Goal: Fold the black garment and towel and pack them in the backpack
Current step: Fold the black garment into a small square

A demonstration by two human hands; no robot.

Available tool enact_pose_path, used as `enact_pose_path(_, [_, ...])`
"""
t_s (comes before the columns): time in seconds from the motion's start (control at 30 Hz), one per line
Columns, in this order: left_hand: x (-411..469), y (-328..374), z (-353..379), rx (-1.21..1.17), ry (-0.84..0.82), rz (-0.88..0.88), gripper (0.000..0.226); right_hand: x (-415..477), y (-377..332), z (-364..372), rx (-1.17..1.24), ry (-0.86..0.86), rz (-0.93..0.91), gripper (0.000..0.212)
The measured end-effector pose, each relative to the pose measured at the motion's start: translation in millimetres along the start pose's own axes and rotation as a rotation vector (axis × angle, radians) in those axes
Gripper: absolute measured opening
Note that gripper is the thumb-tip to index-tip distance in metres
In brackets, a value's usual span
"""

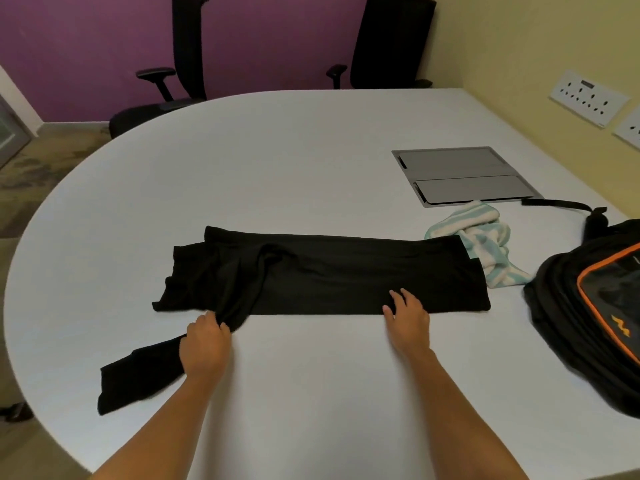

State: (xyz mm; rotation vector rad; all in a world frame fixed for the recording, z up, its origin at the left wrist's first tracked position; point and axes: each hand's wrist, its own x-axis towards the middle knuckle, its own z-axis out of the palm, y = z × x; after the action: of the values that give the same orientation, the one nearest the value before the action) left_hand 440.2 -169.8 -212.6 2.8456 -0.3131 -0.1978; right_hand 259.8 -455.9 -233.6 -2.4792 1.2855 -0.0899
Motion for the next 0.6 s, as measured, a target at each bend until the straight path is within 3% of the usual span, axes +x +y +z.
enact_pose_path(0.1, [1.5,9.3,-21.1,-0.171,0.034,-0.037,0.030,-9.2,-22.2,1.5,0.155,-0.052,-0.089,0.046])
enact_pose_path(0.2, [10.4,26.5,-52.0,-0.494,-0.016,-0.127,0.038,-19.6,-59.4,-5.3,0.490,-0.181,-0.115,0.041])
enact_pose_path(0.3, [22.3,48.1,-70.1,-1.053,-0.208,-0.381,0.022,-38.9,-110.4,-20.8,0.859,-0.573,-0.014,0.041])
enact_pose_path(0.37, [20.8,61.2,-72.9,-1.386,-0.393,-0.368,0.027,-49.1,-138.5,-26.7,0.992,-0.792,-0.029,0.049])
enact_pose_path(0.43, [15.6,71.0,-73.3,-1.450,-0.502,-0.247,0.037,-53.8,-155.4,-31.8,0.996,-0.854,-0.089,0.054])
enact_pose_path(0.6, [5.6,85.9,-80.6,-1.266,-0.629,0.041,0.039,-46.2,-151.1,-44.5,0.826,-0.710,-0.228,0.053])
